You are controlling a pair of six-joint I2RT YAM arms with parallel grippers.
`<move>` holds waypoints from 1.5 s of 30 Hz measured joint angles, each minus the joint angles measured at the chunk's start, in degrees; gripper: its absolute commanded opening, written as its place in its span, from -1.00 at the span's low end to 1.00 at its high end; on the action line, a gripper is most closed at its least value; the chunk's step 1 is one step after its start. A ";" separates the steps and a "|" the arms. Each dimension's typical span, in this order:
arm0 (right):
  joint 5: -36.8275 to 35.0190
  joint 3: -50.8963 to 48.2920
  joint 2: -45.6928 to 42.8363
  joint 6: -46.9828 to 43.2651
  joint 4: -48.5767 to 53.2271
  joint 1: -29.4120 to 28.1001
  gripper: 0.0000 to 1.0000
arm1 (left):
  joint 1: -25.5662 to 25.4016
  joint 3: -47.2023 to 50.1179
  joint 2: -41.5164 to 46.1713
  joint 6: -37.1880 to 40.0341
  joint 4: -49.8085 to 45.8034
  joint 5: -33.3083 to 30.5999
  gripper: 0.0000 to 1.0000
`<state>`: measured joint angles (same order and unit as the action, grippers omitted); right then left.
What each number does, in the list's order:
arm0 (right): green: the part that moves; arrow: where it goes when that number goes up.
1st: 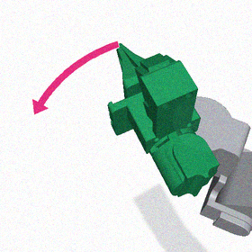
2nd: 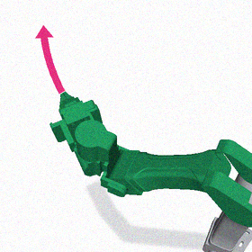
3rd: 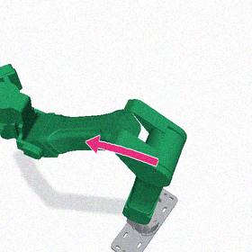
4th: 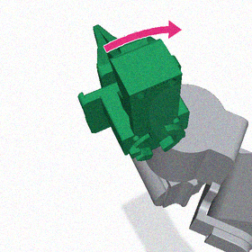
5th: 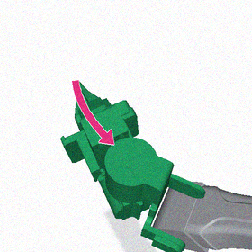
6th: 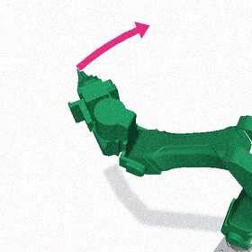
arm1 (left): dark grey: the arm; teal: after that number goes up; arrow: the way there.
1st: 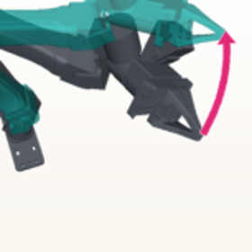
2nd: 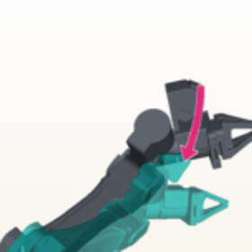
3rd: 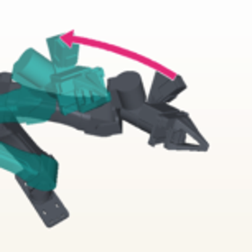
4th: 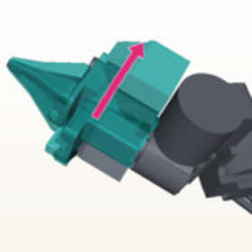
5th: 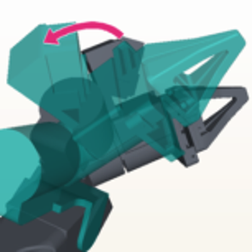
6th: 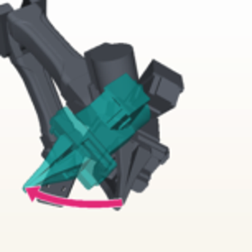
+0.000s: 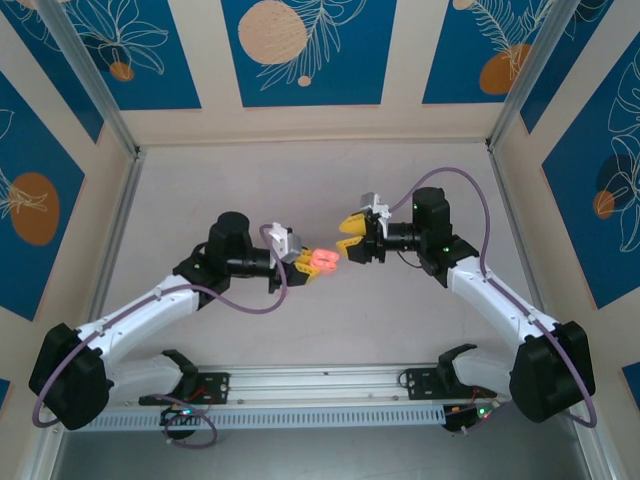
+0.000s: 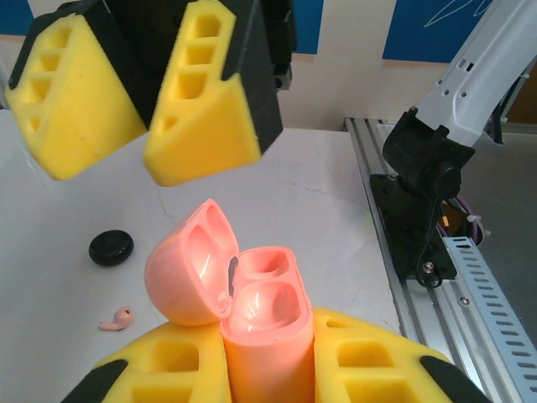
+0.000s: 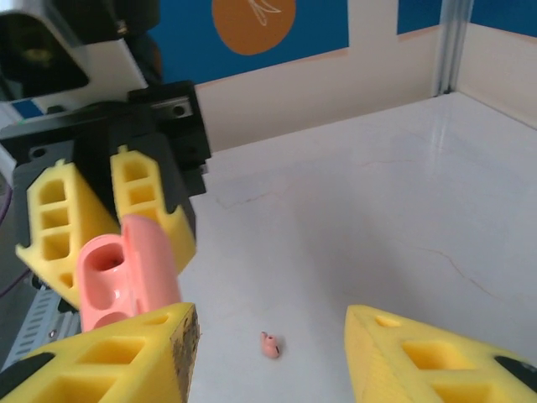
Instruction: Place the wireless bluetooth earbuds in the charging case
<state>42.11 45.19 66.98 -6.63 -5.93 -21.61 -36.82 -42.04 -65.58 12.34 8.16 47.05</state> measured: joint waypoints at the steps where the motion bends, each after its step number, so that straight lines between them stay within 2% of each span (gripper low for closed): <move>1: -0.20 0.13 0.07 0.48 0.00 0.00 -0.02 | 0.15 0.50 0.20 -0.39 0.85 0.09 -0.67; 7: -2.23 3.28 0.07 3.93 3.82 0.00 -0.02 | 3.50 5.07 0.76 -5.18 6.71 -1.03 -0.67; 12: -8.72 9.64 1.70 9.88 13.07 -0.96 -0.02 | 7.28 7.87 2.95 -8.94 8.02 -5.84 -0.68; 17: -18.43 17.88 8.00 22.36 24.92 -4.59 -0.02 | 9.25 8.26 7.08 -11.04 6.29 -13.22 -0.69; 25: -30.45 24.06 17.11 44.76 38.71 -15.47 -0.04 | 12.11 8.48 11.50 -13.38 -0.55 -25.20 -0.69; 35: -32.61 34.71 32.30 65.37 46.58 -23.08 -0.06 | 14.93 8.59 15.15 -13.73 -9.64 -34.32 -0.69; 45: -28.57 40.76 46.18 74.49 47.71 -25.68 -0.08 | 15.54 8.61 17.57 -13.33 -14.49 -38.86 -0.69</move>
<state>13.54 85.95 113.16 67.85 41.78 -47.29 -21.28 -33.43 -48.01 -0.99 -6.33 8.19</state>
